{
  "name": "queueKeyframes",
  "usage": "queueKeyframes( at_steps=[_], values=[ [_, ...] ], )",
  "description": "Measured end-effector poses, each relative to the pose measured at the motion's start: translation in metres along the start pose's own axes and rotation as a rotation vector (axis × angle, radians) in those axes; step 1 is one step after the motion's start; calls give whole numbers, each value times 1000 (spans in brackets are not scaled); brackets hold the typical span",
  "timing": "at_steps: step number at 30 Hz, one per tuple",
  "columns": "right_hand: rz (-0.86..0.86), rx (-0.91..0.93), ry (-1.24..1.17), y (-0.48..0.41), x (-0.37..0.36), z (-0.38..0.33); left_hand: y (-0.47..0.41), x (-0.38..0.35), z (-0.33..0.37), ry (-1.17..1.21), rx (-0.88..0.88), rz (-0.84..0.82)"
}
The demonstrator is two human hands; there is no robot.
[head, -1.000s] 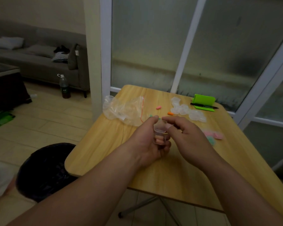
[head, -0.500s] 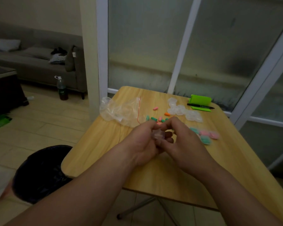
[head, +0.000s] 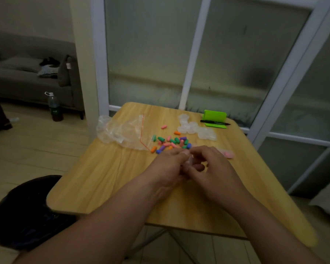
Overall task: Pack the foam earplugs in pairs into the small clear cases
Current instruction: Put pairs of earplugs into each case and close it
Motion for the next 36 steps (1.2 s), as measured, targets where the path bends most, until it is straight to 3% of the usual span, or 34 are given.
queueKeyframes(
  at_steps=[5, 12, 15, 20, 29, 36],
  values=[
    [101, -65, 136, 14, 14, 15, -9, -20, -20, -9, -26, -7],
    [179, -205, 70, 18, 33, 49, -18, -52, -34, -28, -28, -53],
    [185, -365, 10, 15, 39, 91, -22, -53, -28, 22, -44, 15],
    [85, -541, 137, 17, 27, 142, -31, -34, -13, -4, -117, 126],
    [92, -455, 341, 6, 16, 134, -40, -14, 6, 0, -176, 194],
    [115, -449, 275, 7, 17, 130, -41, 1, 28, -52, -234, 197]
  ],
)
Point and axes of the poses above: each hand's wrist, its own y-axis away from the middle knuckle, its own x-axis out of the back of the hand, z = x × y, the point moved 7 cm from there along -y, towards the middle knuckle, and after that the axes turned 14 degrees about y, right-handed, at the moved point
